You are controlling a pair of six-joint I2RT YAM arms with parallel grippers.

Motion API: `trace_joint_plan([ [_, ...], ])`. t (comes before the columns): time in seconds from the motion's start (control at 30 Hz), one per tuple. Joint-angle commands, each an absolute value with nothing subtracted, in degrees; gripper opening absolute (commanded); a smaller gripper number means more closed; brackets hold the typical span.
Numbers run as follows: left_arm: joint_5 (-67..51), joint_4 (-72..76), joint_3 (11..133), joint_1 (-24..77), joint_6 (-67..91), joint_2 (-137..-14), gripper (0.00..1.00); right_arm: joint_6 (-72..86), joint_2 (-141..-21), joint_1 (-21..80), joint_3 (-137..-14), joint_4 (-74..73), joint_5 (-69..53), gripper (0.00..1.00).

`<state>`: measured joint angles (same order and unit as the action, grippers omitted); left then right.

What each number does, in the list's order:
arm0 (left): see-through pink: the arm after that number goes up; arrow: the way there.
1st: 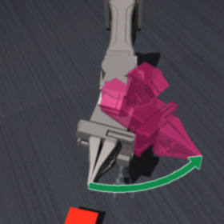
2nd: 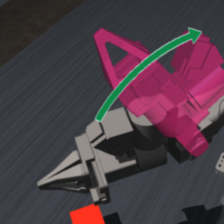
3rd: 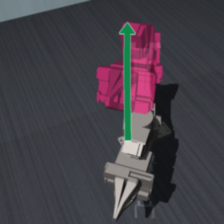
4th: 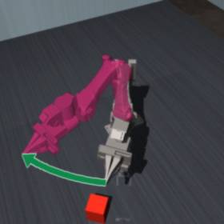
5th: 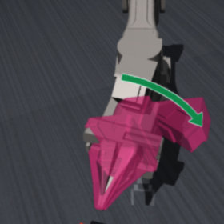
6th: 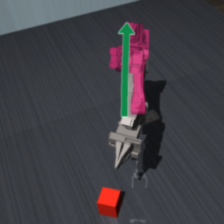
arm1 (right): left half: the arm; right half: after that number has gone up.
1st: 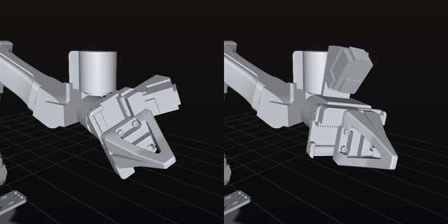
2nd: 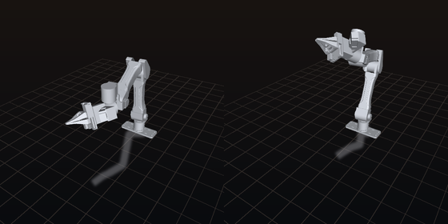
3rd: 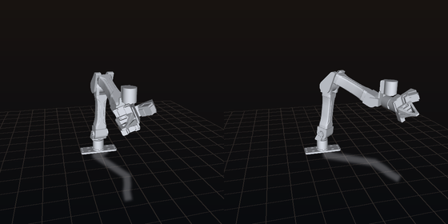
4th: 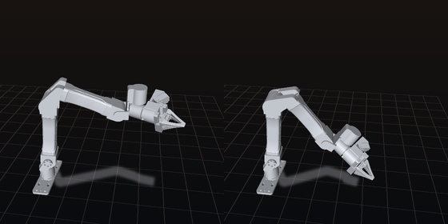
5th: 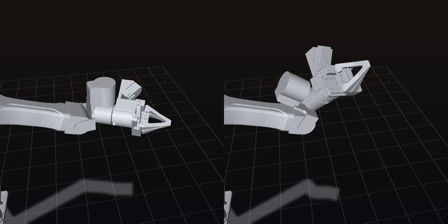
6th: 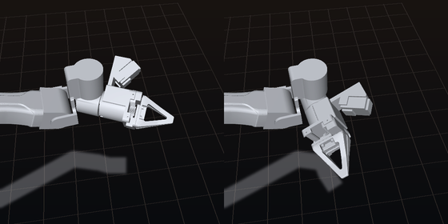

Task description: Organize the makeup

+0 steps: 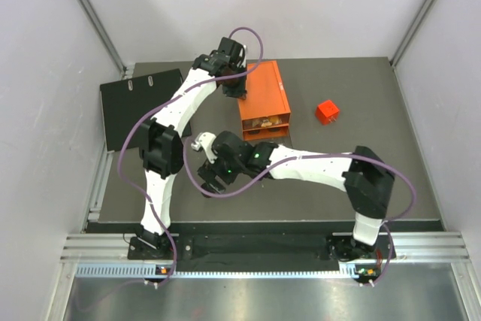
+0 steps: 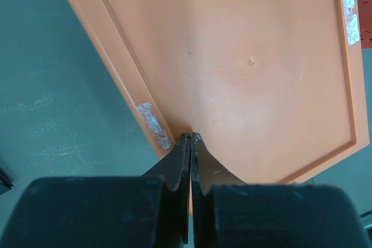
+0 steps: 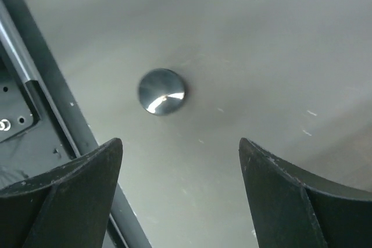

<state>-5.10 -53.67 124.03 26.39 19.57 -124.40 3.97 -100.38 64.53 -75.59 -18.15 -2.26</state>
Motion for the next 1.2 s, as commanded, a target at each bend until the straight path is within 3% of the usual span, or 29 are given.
trace_joint_plan([
  [0.0, -2.2, -71.5, 118.4, 26.2, 17.6, -132.2, 0.00, 2.9, -105.8, 65.3, -82.7, -22.1, -8.6, 0.81],
  [0.73, -2.3, -71.0, 117.6, 26.2, 17.5, -132.5, 0.00, 2.1, -125.6, 66.3, -101.7, -35.0, -14.9, 0.84],
  [1.03, -2.5, -70.9, 117.9, 25.9, 17.6, -132.5, 0.00, 3.6, -128.1, 66.6, -102.9, -37.4, -10.7, 0.81],
  [1.17, -2.4, -71.1, 117.7, 25.8, 17.6, -132.3, 0.00, 5.4, -128.7, 66.9, -102.3, -36.5, -9.1, 0.73],
])
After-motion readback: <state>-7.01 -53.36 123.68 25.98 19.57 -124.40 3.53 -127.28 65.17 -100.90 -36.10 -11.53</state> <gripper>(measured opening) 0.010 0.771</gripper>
